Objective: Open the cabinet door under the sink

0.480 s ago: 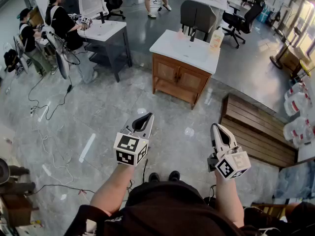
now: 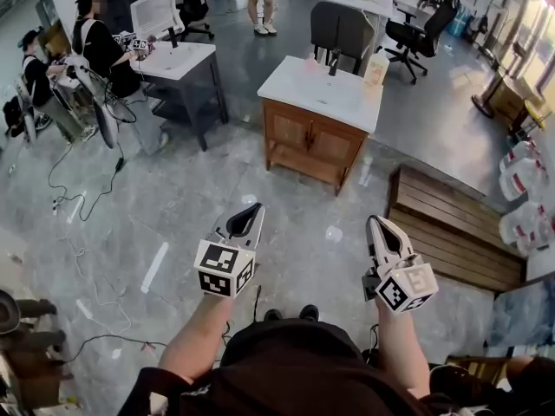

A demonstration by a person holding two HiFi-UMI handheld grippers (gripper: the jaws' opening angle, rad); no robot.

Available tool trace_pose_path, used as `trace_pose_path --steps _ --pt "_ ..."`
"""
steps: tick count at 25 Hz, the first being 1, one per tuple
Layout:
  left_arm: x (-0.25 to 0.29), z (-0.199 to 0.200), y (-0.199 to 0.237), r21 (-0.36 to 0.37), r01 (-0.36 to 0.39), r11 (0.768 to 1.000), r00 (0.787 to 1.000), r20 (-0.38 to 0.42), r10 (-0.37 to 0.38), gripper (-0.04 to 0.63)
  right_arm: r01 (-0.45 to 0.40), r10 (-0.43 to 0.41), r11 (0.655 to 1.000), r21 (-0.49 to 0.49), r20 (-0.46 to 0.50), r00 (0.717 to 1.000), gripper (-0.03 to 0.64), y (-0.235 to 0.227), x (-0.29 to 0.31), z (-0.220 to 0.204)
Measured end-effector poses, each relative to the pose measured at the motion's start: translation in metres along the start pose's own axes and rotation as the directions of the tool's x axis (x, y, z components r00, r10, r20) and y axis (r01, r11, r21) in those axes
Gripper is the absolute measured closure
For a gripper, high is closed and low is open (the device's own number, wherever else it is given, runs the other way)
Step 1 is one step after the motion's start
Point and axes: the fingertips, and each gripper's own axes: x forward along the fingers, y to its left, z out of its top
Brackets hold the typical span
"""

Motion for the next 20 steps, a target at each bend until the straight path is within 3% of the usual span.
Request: trace_pose_path --steps 5,9,20 --pt "-0.007 0.000 0.010 0.012 -0.003 1.000 1.000 -0.004 0.003 0.576 -0.015 0.012 0.996 0.084 0.041 0.999 0.606 0.012 0.014 0.000" --pt "-0.006 -0.011 0.021 0.000 -0.001 1.000 1.000 -0.029 0.001 0.575 -0.033 0.031 0.998 0.061 0.026 0.999 0.604 0.027 0.022 -0.009" --pt "0.071 -0.014 0.066 -0.020 0.000 1.000 0.997 -0.079 -0.001 0.575 -0.024 0.028 0.991 0.131 -0.032 0.999 0.604 -0.020 0.091 -0.035"
